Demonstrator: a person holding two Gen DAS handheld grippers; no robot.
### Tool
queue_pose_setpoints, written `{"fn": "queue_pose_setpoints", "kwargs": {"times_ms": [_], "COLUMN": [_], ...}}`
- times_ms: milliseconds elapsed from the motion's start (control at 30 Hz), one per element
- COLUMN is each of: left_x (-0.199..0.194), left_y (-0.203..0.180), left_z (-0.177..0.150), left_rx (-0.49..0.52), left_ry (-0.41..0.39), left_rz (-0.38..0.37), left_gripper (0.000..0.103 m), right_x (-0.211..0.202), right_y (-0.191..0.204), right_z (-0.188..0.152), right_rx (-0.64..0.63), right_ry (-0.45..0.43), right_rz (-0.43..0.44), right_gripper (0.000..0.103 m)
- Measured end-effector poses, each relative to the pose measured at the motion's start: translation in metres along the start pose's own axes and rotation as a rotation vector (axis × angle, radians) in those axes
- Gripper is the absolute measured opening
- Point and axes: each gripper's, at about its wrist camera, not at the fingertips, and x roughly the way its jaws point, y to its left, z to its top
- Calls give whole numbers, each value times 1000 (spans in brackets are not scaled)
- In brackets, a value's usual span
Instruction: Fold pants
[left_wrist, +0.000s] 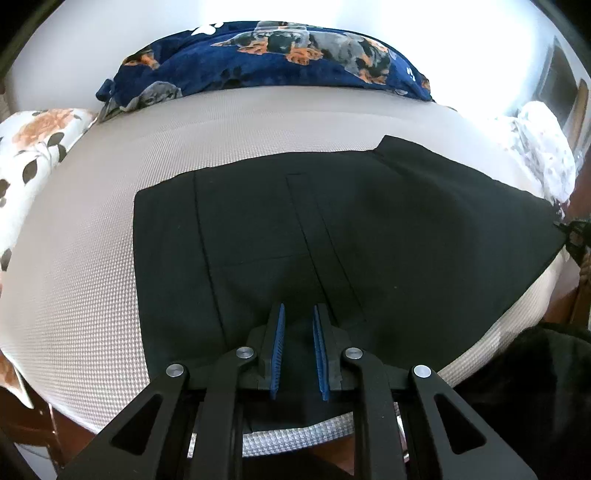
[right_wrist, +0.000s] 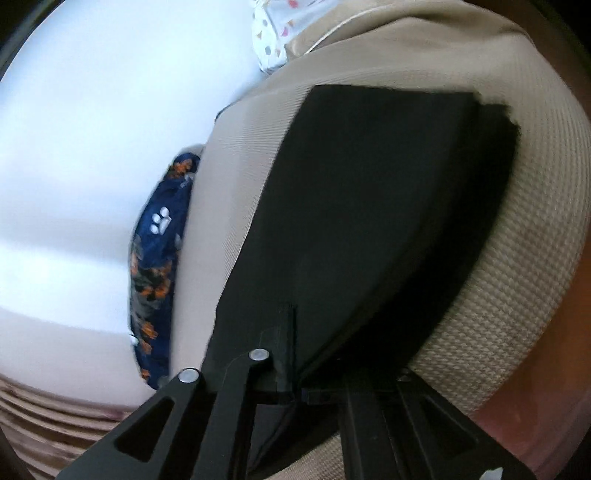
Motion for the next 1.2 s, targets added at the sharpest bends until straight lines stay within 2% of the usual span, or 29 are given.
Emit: {"fn": "queue_pose_setpoints", "kwargs": {"times_ms": [100,367,533,633,700,800,1000,1100,1200], "left_x": [0,0,-1,-1,-2,-2,-6,-16,-26], "left_y": [-1,0,0,1,1,0,1,4,5], "left_z": [-1,-1,-1,-2,-3,-4,-2,0,4], "left_rx": [-17,-7,4,10,16,19,11,-5,-12], "left_ry": [-2,-6,-5,-8,-14,-19,-35,-80,-119], "left_rz": [-8,-9,-9,-7,-5,-5,0,12,13], "left_gripper": [17,17,17,17,17,17,19,20,27], "right_x": [-5,-13,-24,-43,-62,-86,-86,-83,-74], "right_y": [-1,-25,-44,-56,-66,-80,-81,-82,-75], "right_z": [-3,1,5,10,13,17,25,25,30], "right_rx": [-12,53,147,199,240,264,258,232,197], "right_ry": [-10,-9,-46,-117,-200,-283,-295,-284,-247], "right_rz": [-9,37,74,85,100,81,64,82,70], "right_gripper": [2,2,3,11,24,34,36,36,36]}}
